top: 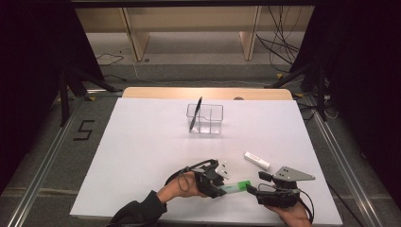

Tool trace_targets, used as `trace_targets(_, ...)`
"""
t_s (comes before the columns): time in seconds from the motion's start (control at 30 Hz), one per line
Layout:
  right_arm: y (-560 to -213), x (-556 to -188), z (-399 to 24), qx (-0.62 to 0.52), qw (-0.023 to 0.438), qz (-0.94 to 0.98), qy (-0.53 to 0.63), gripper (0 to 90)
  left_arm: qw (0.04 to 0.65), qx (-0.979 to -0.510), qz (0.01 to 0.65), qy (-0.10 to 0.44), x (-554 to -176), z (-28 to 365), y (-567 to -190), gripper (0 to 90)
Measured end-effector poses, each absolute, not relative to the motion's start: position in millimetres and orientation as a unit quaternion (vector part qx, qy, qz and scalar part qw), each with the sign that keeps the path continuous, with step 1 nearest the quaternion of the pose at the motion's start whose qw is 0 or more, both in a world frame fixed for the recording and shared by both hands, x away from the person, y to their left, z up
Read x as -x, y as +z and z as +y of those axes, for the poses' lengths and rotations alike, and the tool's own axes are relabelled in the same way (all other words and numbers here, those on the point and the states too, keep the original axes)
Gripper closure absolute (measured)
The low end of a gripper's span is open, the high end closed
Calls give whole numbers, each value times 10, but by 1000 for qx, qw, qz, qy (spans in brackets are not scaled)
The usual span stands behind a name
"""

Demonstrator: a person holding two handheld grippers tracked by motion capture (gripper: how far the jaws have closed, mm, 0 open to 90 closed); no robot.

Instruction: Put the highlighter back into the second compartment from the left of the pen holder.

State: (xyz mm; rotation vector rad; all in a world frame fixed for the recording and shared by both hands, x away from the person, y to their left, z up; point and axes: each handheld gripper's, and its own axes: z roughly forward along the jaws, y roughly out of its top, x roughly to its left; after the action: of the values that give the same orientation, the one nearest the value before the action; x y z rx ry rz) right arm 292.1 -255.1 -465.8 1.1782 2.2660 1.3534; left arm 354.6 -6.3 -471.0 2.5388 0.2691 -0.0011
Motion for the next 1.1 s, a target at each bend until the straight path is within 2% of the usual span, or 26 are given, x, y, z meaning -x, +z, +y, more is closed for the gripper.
trace_targets(0.27,-4581,-2898,-2627,-417,151,750,491,300,319,-939,129,28,-3566,81,-4567,661)
trace_targets(0.47,-4548,-2891,-2624,-418,143,742,504,283,359,-916,169,60,-3584,223,-4530,660)
trace_targets(0.77,-4548,-2927,-2444,-419,111,746,506,286,432,-867,230,90,-3562,468,-4541,660)
trace_targets(0.9,-4544,-3021,-2343,-432,77,727,529,301,460,-846,247,104,-3560,583,-4547,660)
trace_targets(1.1,-4553,-3151,-2208,-441,50,714,542,307,496,-819,260,121,-3520,742,-4556,660)
